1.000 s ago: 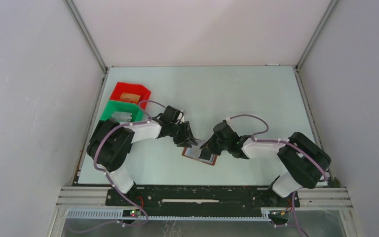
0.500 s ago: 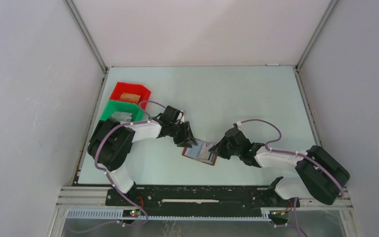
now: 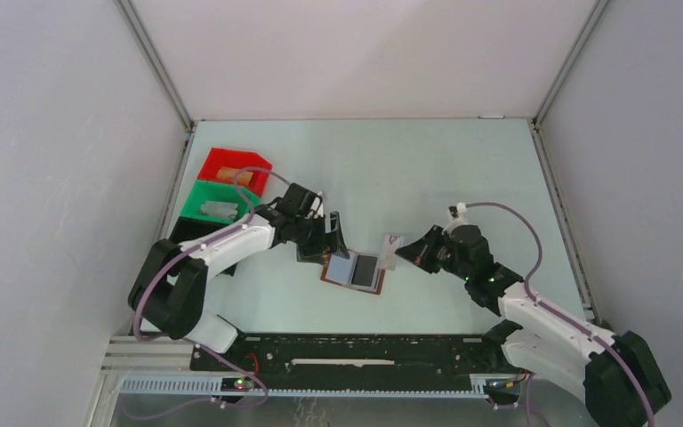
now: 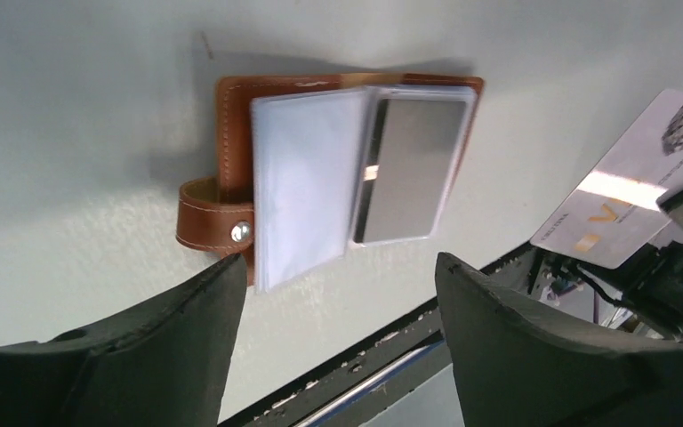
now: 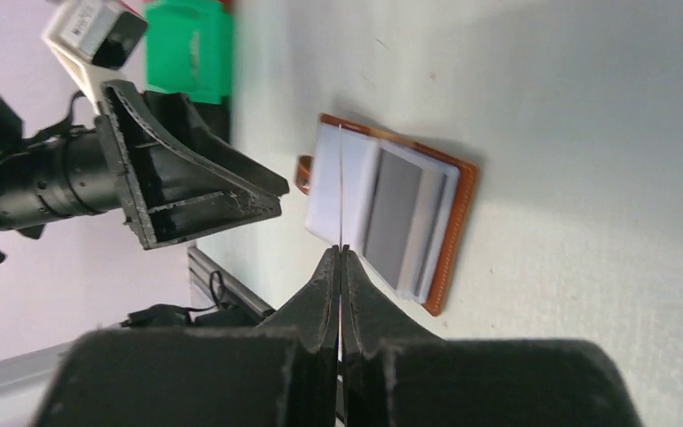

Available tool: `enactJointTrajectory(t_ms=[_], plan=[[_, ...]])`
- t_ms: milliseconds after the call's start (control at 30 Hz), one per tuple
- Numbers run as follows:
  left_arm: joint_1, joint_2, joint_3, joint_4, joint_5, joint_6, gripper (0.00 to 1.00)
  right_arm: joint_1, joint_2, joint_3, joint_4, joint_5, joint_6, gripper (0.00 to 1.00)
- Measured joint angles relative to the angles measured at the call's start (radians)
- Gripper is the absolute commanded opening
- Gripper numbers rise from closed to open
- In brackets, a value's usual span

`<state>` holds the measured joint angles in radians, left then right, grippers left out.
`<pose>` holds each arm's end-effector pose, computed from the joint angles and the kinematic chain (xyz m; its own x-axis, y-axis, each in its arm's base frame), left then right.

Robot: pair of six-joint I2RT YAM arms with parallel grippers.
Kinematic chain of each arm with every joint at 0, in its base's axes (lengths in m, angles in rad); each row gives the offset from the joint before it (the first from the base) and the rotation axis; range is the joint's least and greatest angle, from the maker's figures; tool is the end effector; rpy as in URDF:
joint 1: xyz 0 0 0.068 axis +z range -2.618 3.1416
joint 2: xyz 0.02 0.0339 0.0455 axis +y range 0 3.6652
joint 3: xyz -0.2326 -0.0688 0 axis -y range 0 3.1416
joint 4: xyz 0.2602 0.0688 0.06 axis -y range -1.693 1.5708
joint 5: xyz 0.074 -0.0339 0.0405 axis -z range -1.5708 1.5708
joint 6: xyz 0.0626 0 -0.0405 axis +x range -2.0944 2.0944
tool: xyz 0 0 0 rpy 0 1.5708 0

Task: Take the credit cards out of the card holder
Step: Remove the credit card from the card holder, then place the credit card in the storage box.

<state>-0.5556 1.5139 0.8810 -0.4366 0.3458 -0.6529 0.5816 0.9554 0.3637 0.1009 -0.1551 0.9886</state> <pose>0.2572 -0.1847 0.1237 -0.9773 -0.0660 -0.2011 0.0515 0.8477 -0.5280 0.2077 0.1481 0.1441 -0.7650 0.4847 -0.4241 -0.0321 0.6291 0.7767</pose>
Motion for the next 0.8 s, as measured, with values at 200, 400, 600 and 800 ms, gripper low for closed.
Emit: enactJointTrajectory(t_ms=[200,400,600,800], plan=[[0.004,-0.089,0.039,-0.045,0.031,0.055,0.85,-0.101,-0.090,0.001,0.026,-0.157,-0.068,0.00],[0.031,-0.196,0.037,-0.023,0.174,0.069,0.87,-0.115,-0.050,0.023,0.100,-0.336,-0.077,0.00],[0.043,-0.219,0.028,0.051,0.322,0.058,0.83,-0.116,0.032,0.035,0.275,-0.475,-0.034,0.00],[0.043,-0.219,-0.013,0.145,0.446,0.014,0.77,-0.115,0.123,0.038,0.457,-0.550,0.037,0.00]])
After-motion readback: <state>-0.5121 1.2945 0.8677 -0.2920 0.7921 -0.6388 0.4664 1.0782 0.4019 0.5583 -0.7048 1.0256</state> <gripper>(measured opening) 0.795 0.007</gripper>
